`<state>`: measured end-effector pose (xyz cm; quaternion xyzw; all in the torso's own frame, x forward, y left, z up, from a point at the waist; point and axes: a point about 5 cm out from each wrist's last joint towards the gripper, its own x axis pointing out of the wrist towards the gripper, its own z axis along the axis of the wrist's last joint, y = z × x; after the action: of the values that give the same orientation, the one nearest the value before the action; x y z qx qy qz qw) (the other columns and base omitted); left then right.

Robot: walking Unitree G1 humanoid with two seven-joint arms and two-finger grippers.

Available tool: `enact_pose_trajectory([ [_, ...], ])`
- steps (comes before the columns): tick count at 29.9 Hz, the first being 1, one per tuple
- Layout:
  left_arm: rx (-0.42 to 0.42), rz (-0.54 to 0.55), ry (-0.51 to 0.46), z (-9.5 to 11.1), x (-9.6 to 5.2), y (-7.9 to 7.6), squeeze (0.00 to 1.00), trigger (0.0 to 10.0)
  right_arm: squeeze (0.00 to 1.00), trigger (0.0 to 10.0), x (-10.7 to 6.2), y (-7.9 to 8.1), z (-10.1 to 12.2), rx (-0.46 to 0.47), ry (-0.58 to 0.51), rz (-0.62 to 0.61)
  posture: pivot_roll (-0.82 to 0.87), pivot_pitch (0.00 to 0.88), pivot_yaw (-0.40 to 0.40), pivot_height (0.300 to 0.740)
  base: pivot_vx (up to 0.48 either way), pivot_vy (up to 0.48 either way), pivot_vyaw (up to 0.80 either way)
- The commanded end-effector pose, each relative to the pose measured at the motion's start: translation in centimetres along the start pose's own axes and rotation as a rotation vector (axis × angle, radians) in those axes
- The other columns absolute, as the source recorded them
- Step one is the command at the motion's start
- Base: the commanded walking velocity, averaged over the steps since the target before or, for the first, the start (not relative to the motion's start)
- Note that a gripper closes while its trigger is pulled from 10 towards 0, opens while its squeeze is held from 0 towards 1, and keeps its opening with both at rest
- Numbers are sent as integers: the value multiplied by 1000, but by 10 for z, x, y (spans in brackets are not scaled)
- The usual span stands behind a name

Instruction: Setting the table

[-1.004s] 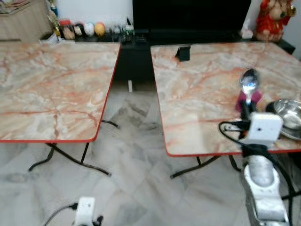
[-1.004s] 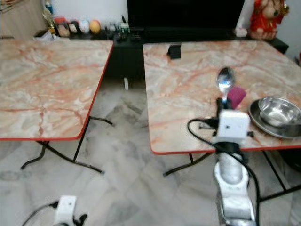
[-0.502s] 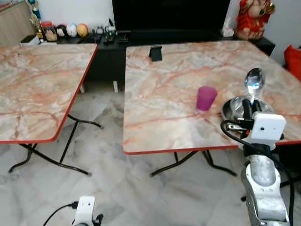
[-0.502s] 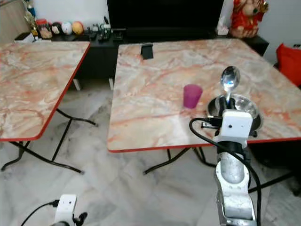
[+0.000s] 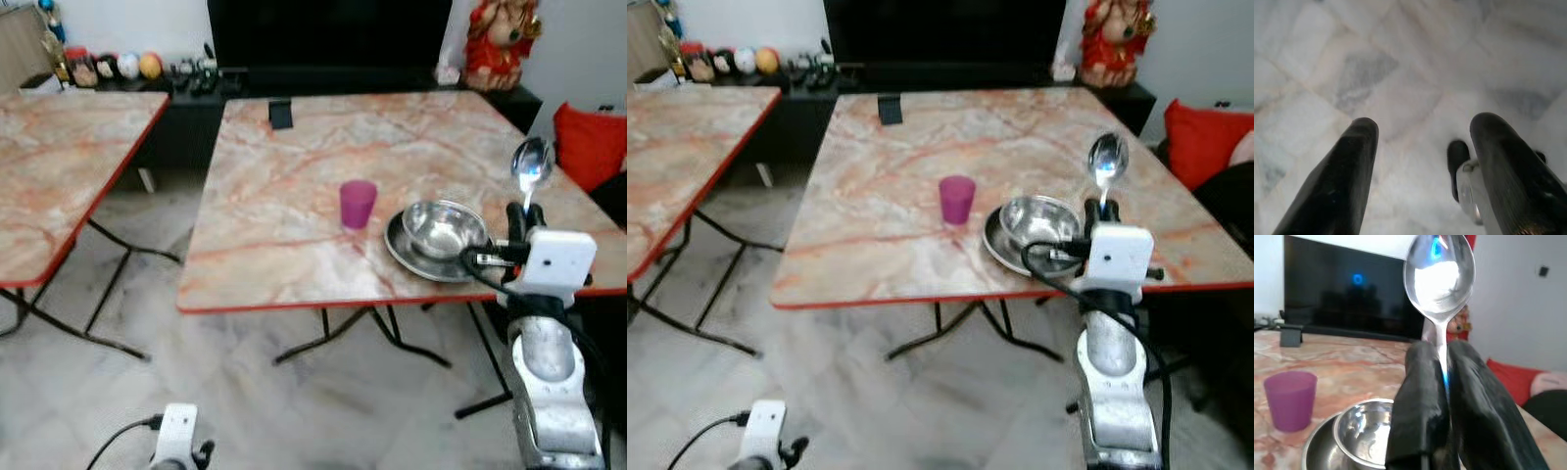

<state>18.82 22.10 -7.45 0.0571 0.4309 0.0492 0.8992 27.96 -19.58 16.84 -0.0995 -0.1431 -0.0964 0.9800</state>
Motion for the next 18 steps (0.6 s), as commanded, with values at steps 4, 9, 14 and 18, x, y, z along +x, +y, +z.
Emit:
enact_pose_trajectory([
  [4,4,-3,7,0,0,-2,0,10000,0,10000,2,-6,2,-13,-8,-21,10,0,-2,740,0,-368,0],
  [9,1,-2,9,0,1,-2,0,10000,0,10000,2,-6,1,-14,-4,-22,11,0,-1,740,0,-365,0],
  [14,-5,7,5,1,1,-1,0,10000,0,10000,3,-6,1,-11,-7,-23,12,0,-3,740,0,-129,0],
  [18,-30,7,-1,2,1,0,0,10000,0,10000,4,-5,1,-7,-6,-22,15,0,-3,740,0,0,0],
])
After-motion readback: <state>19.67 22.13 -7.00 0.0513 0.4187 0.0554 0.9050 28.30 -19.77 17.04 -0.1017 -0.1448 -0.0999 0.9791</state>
